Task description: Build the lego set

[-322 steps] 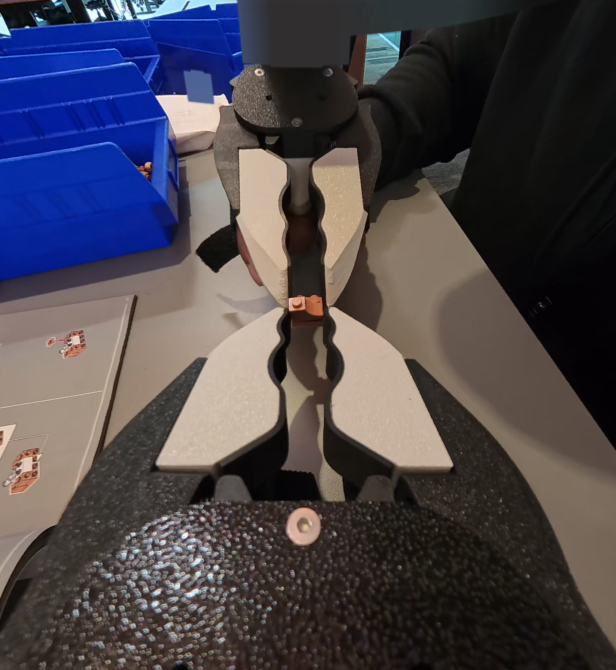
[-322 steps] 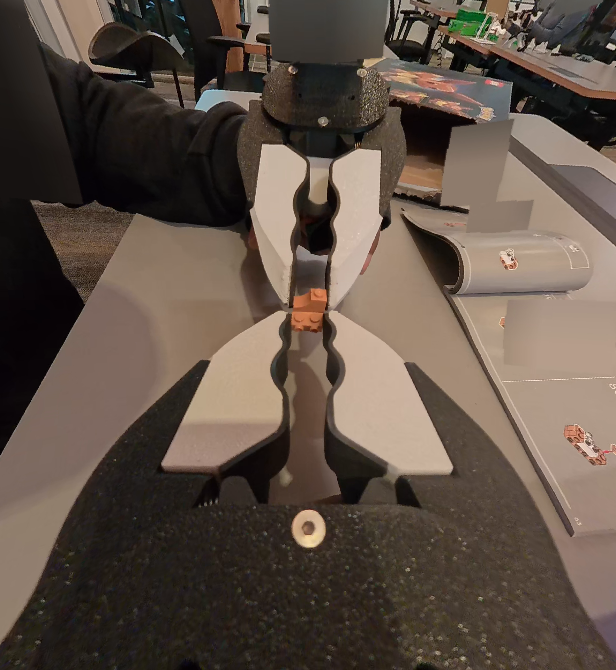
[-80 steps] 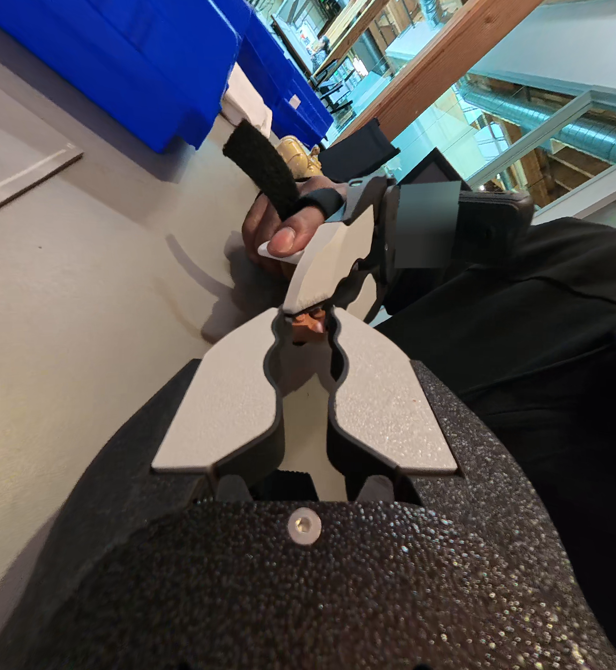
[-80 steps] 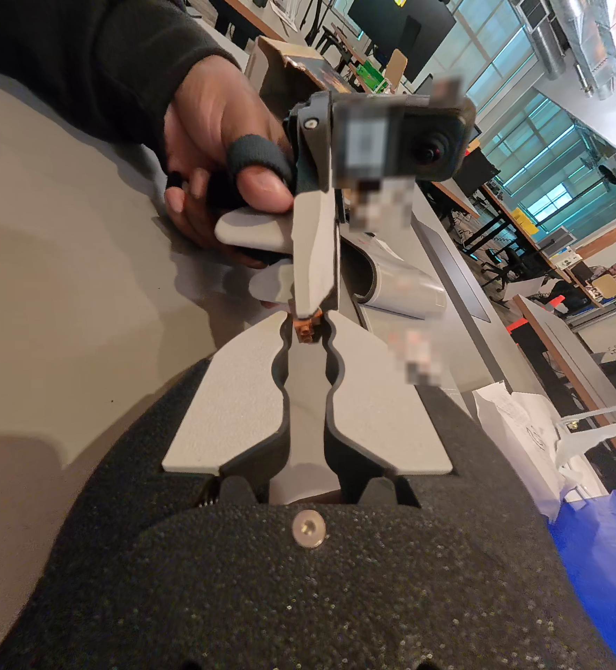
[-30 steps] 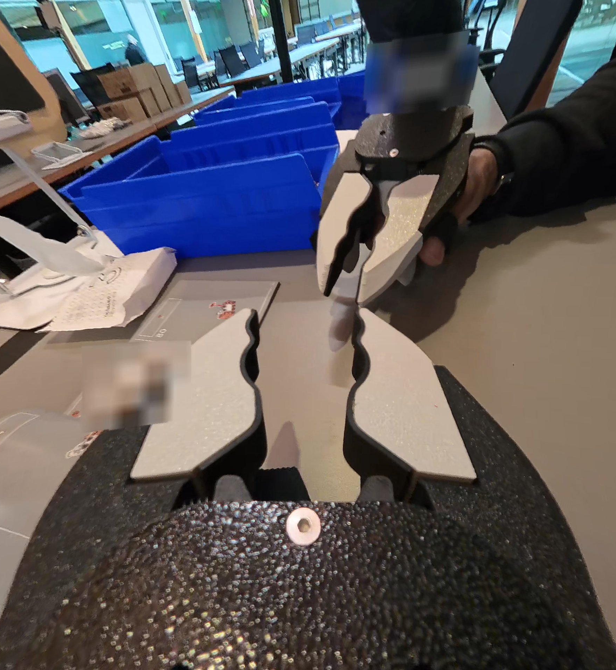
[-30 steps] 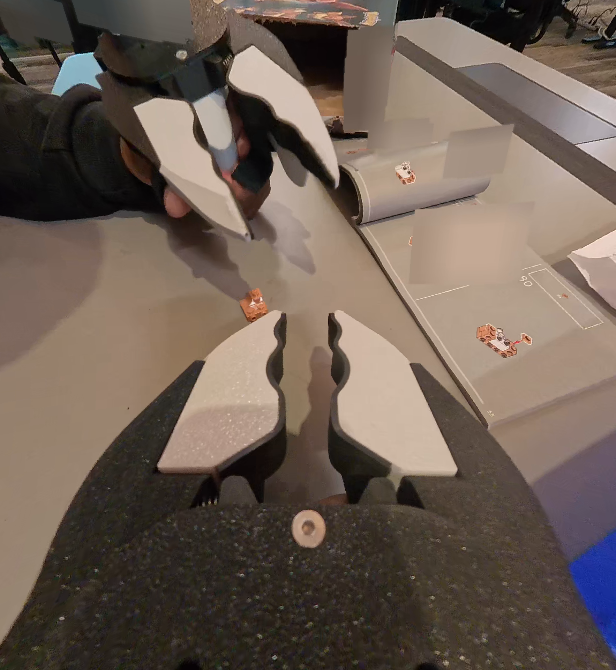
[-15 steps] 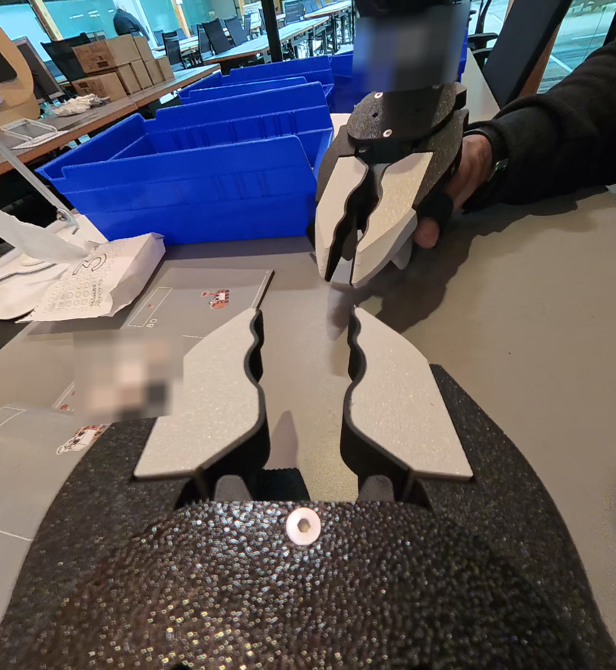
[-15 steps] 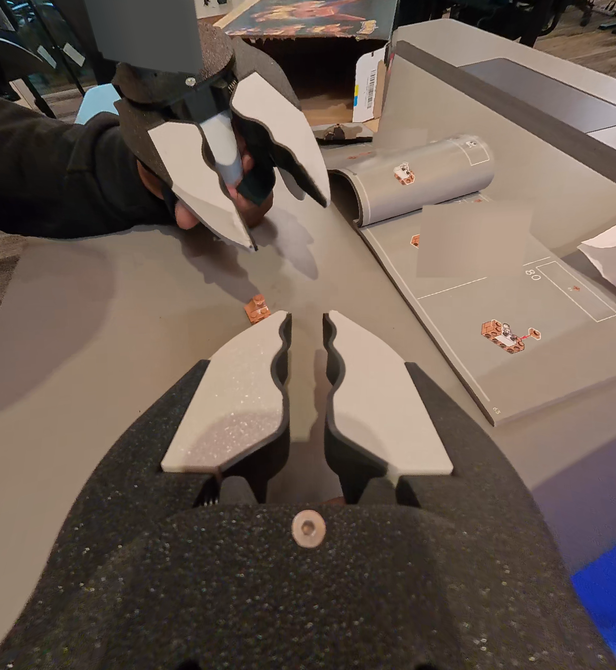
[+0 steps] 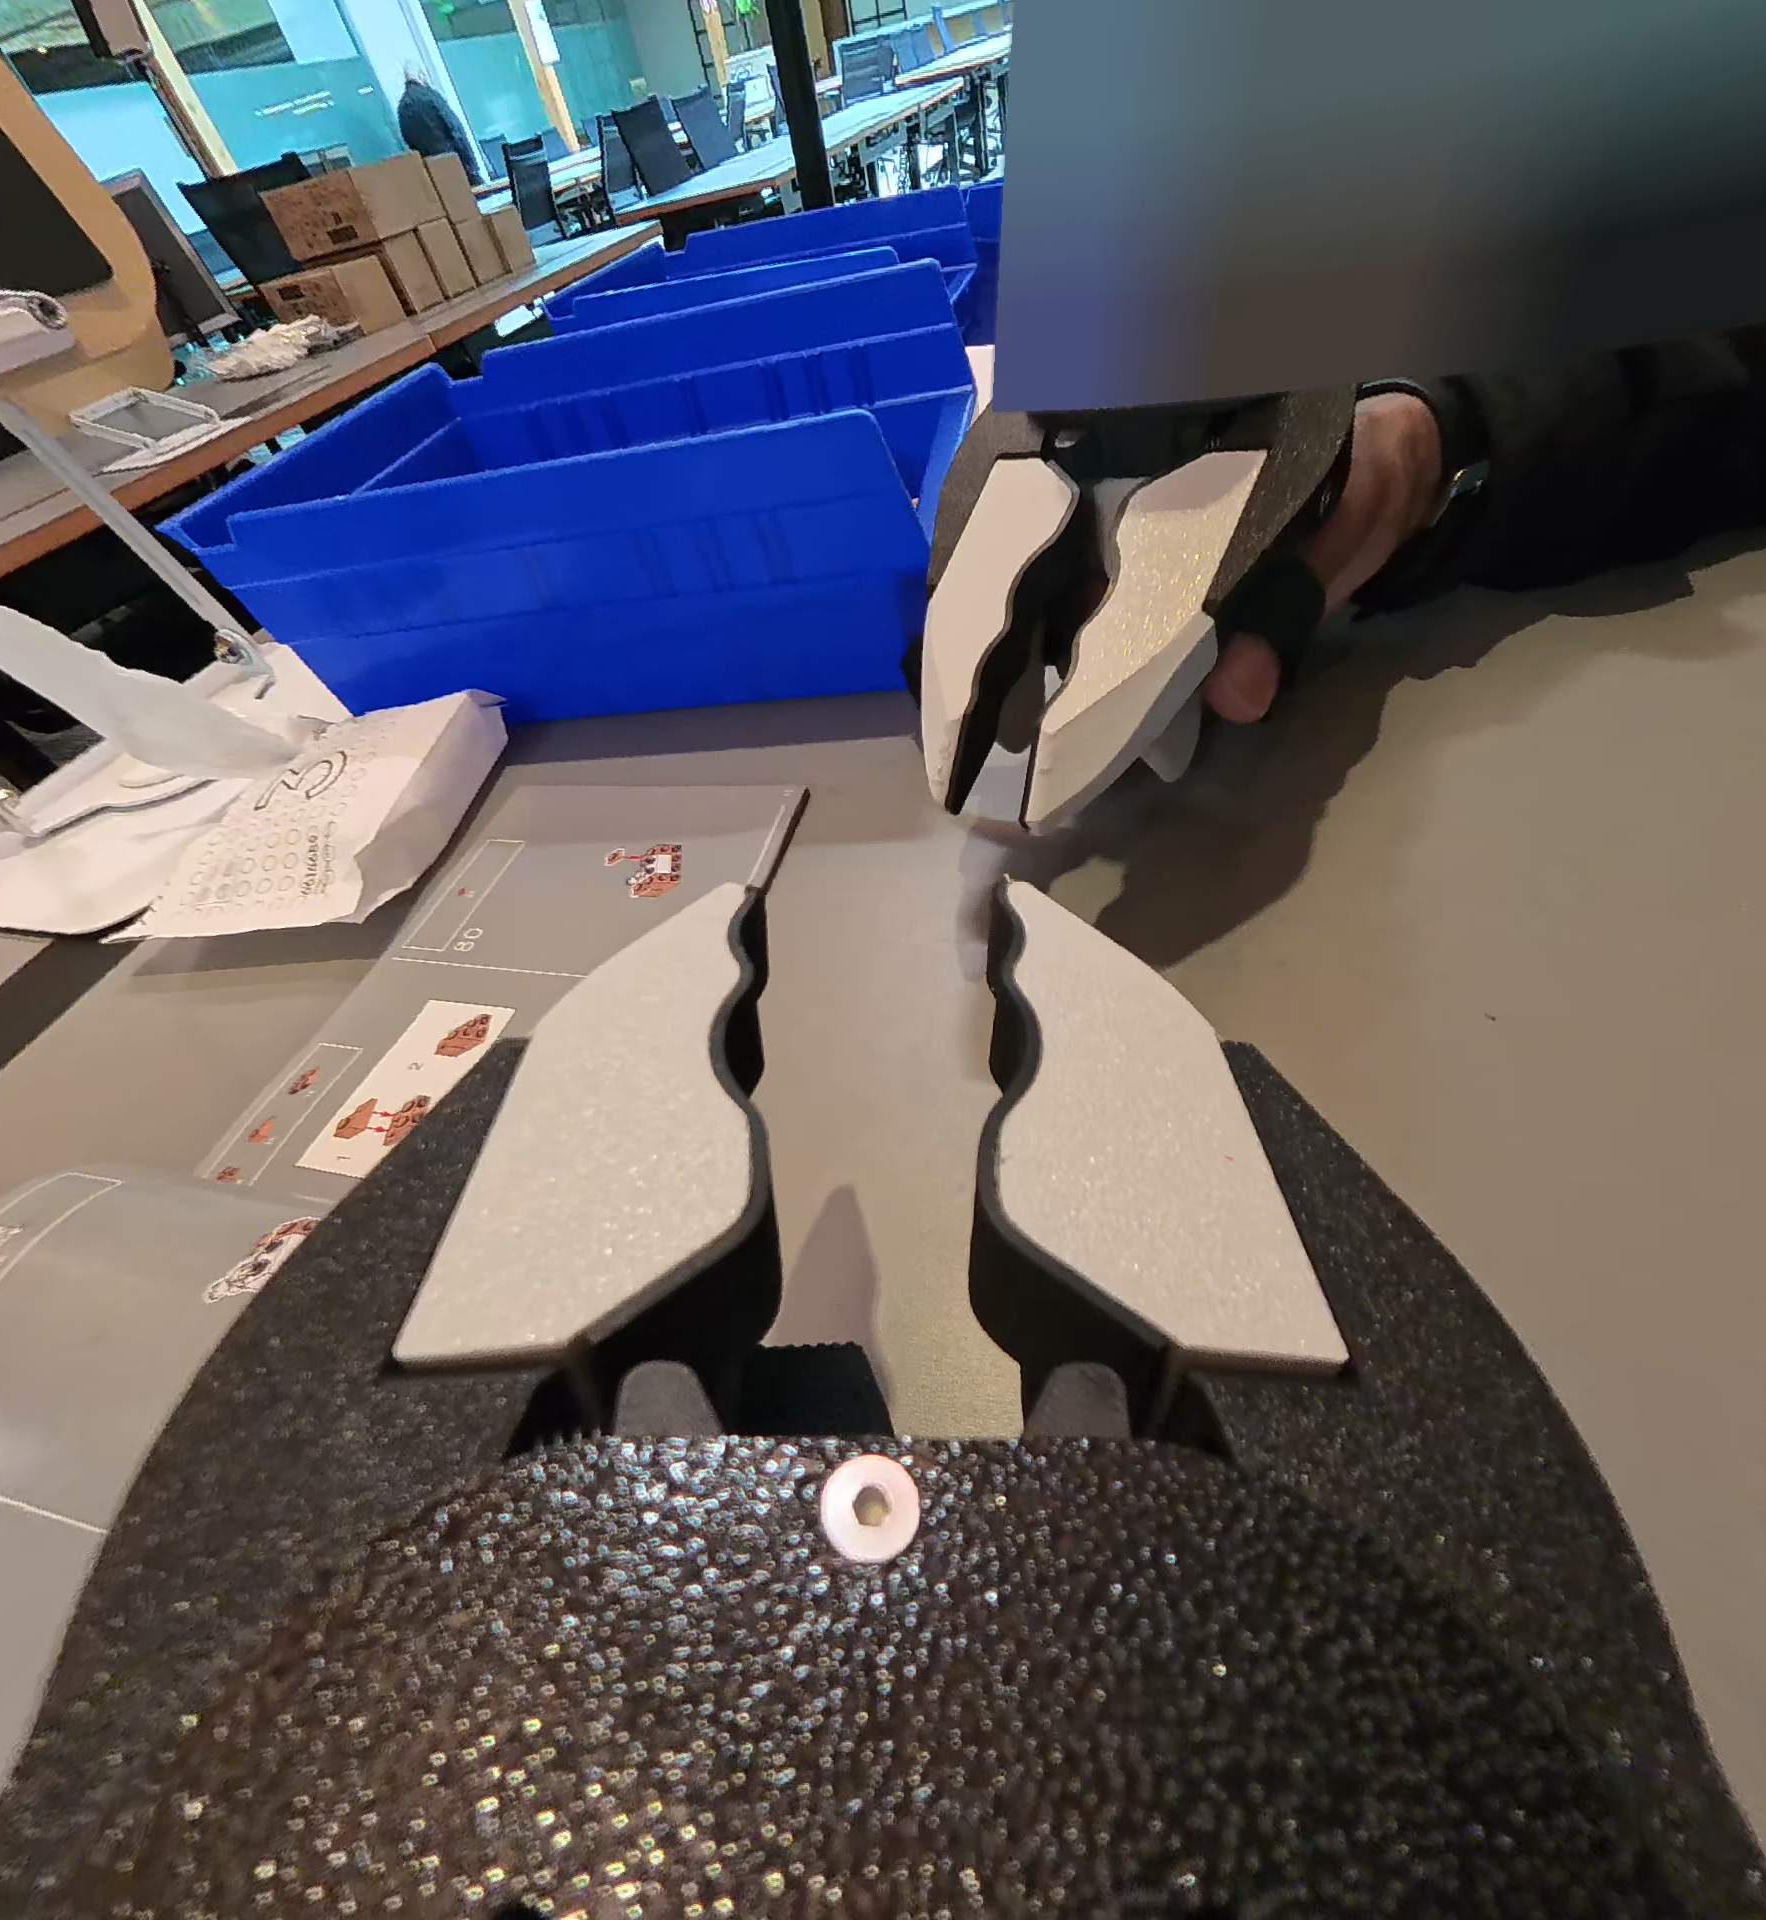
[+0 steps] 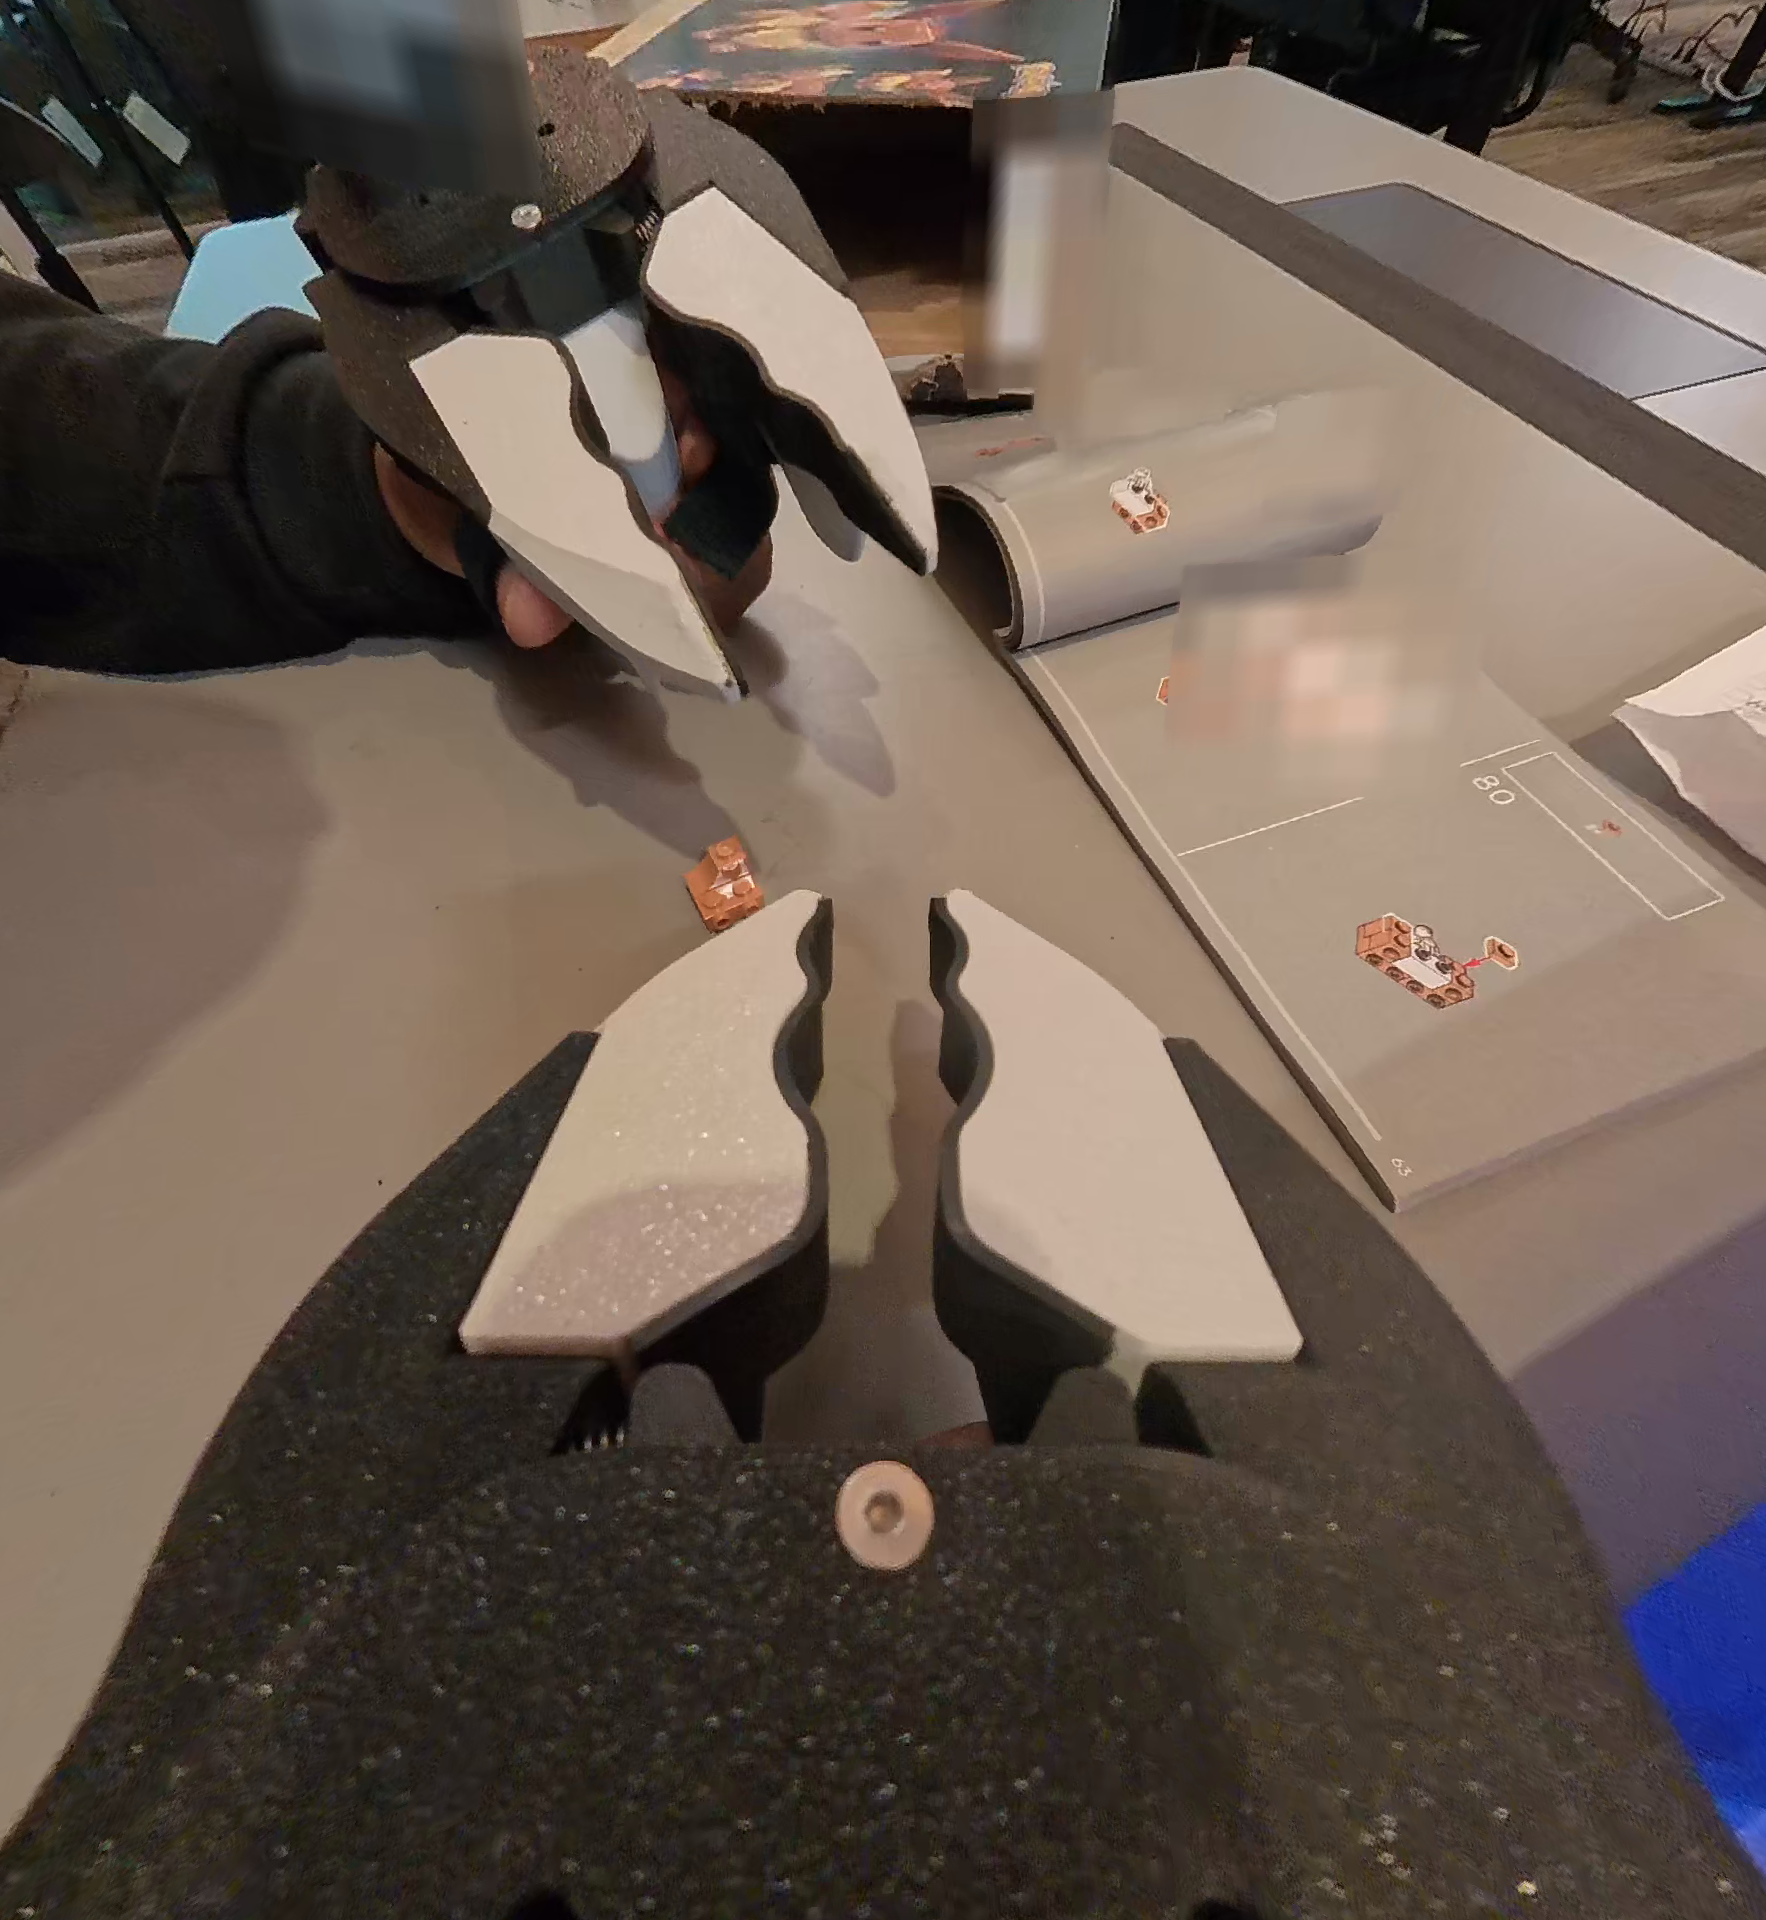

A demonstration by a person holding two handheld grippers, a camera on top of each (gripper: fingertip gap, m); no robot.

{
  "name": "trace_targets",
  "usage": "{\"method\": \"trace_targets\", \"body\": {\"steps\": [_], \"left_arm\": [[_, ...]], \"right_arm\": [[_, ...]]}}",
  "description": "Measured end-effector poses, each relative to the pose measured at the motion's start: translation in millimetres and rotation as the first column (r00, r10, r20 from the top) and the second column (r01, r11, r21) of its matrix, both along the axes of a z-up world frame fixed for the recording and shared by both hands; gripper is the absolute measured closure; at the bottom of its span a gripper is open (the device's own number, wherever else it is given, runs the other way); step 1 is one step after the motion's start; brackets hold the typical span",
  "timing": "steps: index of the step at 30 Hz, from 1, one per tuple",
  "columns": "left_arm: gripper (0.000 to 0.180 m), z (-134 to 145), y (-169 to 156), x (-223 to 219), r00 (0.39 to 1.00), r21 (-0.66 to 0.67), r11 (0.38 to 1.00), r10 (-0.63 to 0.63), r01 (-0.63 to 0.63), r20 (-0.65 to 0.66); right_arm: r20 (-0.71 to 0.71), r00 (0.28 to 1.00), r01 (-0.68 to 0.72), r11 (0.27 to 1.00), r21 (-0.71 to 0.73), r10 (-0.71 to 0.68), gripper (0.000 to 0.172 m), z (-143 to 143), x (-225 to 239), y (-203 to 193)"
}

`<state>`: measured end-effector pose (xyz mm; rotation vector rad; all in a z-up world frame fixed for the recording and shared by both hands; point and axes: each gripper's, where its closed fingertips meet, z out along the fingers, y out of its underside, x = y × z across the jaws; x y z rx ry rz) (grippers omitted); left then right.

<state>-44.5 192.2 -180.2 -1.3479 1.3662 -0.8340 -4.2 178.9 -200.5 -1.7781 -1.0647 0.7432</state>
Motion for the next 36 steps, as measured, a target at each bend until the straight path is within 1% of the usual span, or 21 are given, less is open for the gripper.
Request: {"method": "trace_targets", "body": {"steps": [4, 8, 12, 15, 20, 23, 31, 36], "left_arm": [[0.141, 2.1, 0.4, 0.1, 1.000, 0.008, 1.000, 0.000, 0.000, 0.015], [0.142, 6.5, 3.8, 0.4, 0.999, 0.000, 1.000, 0.000, 0.000, 0.048], [0.142, 15.7, 6.5, -5.3, 0.993, -0.004, 1.000, 0.024, -0.024, 0.114], [0.142, 19.1, 8.1, -7.4, 0.989, -0.013, 0.999, 0.040, -0.038, 0.141], [0.142, 18.5, 8.2, -4.4, 0.989, 0.000, 0.998, 0.056, -0.057, 0.134], [0.143, 16.9, 6.7, -1.8, 0.990, 0.024, 0.997, 0.067, -0.071, 0.120], [0.146, 14.2, 4.2, -1.7, 0.990, 0.077, 0.991, 0.103, -0.111, 0.093], [0.146, 12.0, 6.1, -2.9, 0.992, 0.057, 0.993, 0.100, -0.105, 0.082]], "right_arm": [[-0.017, 1.000, -0.005, 1.000, -0.021, 0.005, 0.158, 0.6, 0.7, 0.2], [-0.043, 0.999, -0.006, 0.999, -0.045, 0.004, 0.159, 2.3, 2.1, 1.3], [-0.071, 0.997, 0.008, 0.999, -0.047, -0.011, 0.159, 5.5, 4.4, 2.9], [-0.133, 0.991, 0.014, 0.999, -0.043, -0.019, 0.159, 13.4, 6.5, 0.3], [-0.196, 0.980, -0.029, 0.999, -0.034, 0.022, 0.159, 21.7, 6.7, -10.2], [-0.196, 0.980, -0.035, 0.999, -0.007, 0.033, 0.159, 23.7, 6.6, -14.3], [-0.119, 0.992, -0.016, 0.992, 0.122, 0.030, 0.160, 22.8, 1.1, -20.3], [-0.120, 0.992, -0.015, 0.994, 0.111, 0.028, 0.160, 22.0, -1.0, -20.5]]}}
